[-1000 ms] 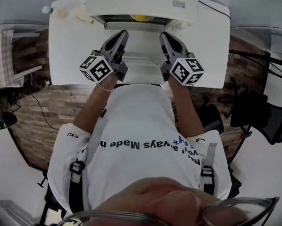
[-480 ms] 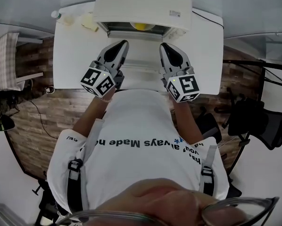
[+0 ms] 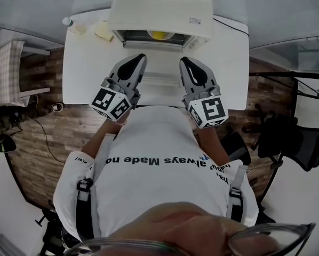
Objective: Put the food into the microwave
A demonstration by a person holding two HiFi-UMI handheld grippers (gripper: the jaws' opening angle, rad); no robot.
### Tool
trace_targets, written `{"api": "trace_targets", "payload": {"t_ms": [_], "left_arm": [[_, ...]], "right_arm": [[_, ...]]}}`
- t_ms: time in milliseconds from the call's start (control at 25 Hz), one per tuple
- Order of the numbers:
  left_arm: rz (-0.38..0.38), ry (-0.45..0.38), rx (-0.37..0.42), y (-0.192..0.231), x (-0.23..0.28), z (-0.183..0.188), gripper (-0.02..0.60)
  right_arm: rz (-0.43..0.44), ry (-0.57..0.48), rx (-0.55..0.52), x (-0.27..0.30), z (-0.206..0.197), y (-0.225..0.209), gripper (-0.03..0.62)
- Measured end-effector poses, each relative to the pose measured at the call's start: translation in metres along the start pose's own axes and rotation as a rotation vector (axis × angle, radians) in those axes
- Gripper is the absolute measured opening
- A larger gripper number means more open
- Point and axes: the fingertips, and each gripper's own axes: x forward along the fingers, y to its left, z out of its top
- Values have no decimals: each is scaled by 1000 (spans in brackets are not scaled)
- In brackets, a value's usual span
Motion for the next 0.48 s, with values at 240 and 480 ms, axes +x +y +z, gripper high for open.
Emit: {"api": "trace_targets", "payload": {"t_ms": [240,480], "left_arm": [[26,-16,60,-10,-9,16,11],[76,-44,93,-10,-15,29,11]], "right_arm": [[-1,-28,-37,-14,23,9,21],[-23,-59,-35,-26,36,8,21]]}}
